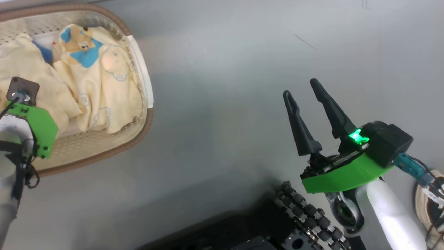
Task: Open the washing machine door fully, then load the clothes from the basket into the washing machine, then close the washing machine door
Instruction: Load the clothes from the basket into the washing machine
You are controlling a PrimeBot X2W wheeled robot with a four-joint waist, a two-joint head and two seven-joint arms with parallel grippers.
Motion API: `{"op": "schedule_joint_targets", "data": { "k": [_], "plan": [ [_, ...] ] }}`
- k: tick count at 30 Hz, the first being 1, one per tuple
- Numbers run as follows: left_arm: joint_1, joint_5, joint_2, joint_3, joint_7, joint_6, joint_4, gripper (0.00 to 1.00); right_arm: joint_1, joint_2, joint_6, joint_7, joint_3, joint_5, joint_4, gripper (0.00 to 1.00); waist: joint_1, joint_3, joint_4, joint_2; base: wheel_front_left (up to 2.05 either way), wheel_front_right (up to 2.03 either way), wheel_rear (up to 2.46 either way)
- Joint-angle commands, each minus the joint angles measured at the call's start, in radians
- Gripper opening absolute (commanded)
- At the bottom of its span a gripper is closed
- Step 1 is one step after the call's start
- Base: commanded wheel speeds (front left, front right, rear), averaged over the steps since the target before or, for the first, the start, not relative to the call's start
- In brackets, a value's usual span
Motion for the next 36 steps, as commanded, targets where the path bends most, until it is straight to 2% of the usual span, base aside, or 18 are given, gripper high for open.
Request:
{"op": "schedule_joint_targets", "data": {
  "k": [1,12,25,31,36],
  "plan": [
    [0.031,-0.011,0.023,0.019,-0.028,-0.001,-0.014,0.0,0.04,-0.005,0.0,-0.01,0.007,-0.004,-0.015,1.0,0.0,-0.032,0.016,0.0,0.0,0.0,0.0],
    [0.081,-0.066,-0.055,0.028,-0.121,-0.016,-0.017,0.0,0.038,-0.005,0.0,-0.01,-0.023,-0.042,0.034,1.0,0.0,-0.187,0.084,0.0,0.0,0.0,0.0],
    [0.182,-0.189,-0.092,0.111,-0.248,-0.03,-0.068,0.0,0.061,-0.005,0.0,-0.01,-0.059,-0.083,0.077,1.0,0.0,-0.349,0.153,0.0,0.0,0.0,0.0],
    [0.282,-0.226,-0.074,0.208,-0.259,-0.02,-0.255,0.0,0.091,-0.005,0.0,-0.01,-0.074,-0.106,0.096,1.0,0.0,-0.459,0.182,0.0,0.0,0.0,0.0],
    [0.39,-0.217,-0.075,0.292,-0.259,0.01,-0.423,0.0,0.121,-0.005,0.0,-0.01,-0.095,-0.115,0.104,1.0,0.0,-0.543,0.205,0.0,0.0,0.0,0.0]
  ]
}}
